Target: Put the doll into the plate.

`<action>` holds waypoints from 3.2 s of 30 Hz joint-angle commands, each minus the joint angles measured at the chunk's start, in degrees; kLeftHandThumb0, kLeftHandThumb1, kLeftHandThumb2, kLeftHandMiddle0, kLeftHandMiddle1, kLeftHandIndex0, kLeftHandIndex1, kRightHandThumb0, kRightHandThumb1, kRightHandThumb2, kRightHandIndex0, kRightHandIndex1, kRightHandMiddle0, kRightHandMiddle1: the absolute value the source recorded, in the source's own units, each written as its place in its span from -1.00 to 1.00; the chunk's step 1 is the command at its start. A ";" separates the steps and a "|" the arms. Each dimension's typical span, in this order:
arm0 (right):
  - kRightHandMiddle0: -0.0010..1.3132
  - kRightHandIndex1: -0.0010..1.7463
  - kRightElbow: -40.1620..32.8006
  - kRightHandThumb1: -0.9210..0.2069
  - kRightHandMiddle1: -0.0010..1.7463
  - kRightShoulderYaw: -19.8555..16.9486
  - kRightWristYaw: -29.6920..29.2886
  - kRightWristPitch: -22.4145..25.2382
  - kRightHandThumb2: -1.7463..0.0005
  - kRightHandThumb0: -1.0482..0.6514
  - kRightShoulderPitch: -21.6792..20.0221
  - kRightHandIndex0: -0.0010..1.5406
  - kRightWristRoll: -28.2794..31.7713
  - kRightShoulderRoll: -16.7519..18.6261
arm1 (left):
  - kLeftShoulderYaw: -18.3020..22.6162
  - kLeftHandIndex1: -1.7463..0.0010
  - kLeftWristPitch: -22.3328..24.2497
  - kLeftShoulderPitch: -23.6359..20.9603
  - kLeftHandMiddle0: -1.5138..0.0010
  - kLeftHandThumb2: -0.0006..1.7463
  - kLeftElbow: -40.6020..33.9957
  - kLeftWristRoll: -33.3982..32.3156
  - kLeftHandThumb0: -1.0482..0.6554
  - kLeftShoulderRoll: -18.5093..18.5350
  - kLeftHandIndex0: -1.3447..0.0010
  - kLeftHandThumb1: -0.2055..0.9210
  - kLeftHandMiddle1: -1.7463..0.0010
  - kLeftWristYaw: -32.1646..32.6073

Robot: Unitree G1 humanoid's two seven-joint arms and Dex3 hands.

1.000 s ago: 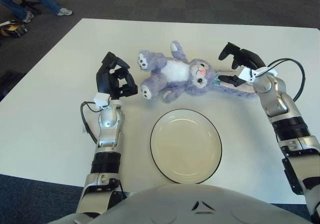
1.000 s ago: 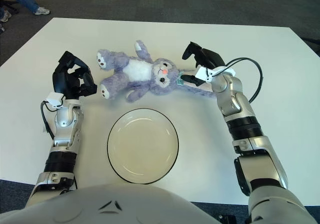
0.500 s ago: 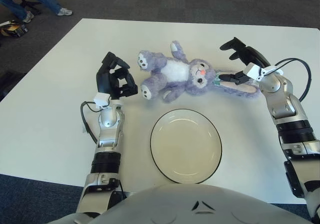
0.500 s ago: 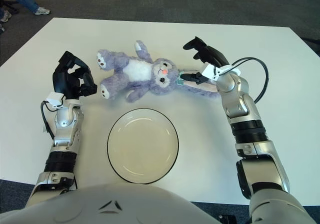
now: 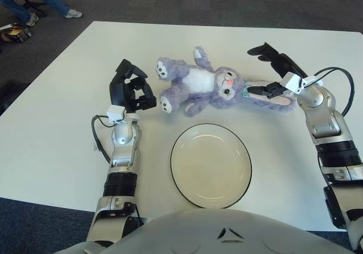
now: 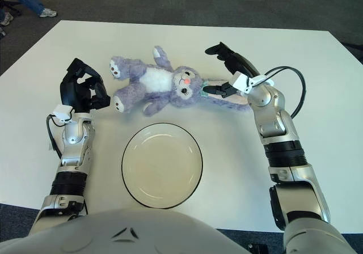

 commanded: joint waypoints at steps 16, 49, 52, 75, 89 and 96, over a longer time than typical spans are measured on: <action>-1.00 0.99 7.80 -0.16 -0.17 2.98 2.64 -9.88 0.29 -0.69 -3.66 0.35 1.81 1.59 | -1.19 -1.00 -0.48 8.49 -0.77 0.58 7.56 0.28 -0.36 -3.25 0.02 -0.16 -1.00 -0.07; -1.00 1.00 16.81 -0.31 -0.21 8.34 -1.74 -17.52 0.29 -0.71 -9.82 0.24 -3.90 4.65 | -1.19 -1.00 -0.96 8.30 -0.77 0.57 7.90 1.80 -0.35 -4.15 0.03 -0.15 -1.00 1.72; -1.00 1.00 17.85 -0.31 -0.23 8.58 -1.84 -18.37 0.30 -0.68 -10.42 0.33 -3.63 5.01 | -1.23 -1.00 -1.05 8.29 -0.78 0.58 7.97 2.07 -0.36 -4.03 0.02 -0.16 -1.00 1.92; -1.00 0.66 16.01 -0.35 -0.25 8.14 -6.34 -15.27 0.26 -0.75 -11.07 -0.75 -7.83 6.09 | -1.30 -1.00 -1.07 8.25 -0.76 0.57 8.28 0.98 -0.35 -3.83 0.04 -0.15 -1.00 0.85; -1.00 -0.52 6.69 -0.66 -0.67 7.09 -14.16 -4.41 0.43 -0.82 -6.27 -0.89 -13.21 8.57 | -1.13 -1.00 -1.71 8.18 -0.76 0.55 8.81 -0.04 -0.35 -3.32 0.05 -0.13 -1.00 -0.29; -1.00 -0.46 4.84 -0.79 -0.83 6.82 -15.69 -2.86 0.54 -0.86 -4.98 -0.86 -12.92 9.17 | -1.05 -1.00 -1.81 8.16 -0.76 0.55 8.95 -0.40 -0.34 -3.33 0.05 -0.12 -1.00 -0.56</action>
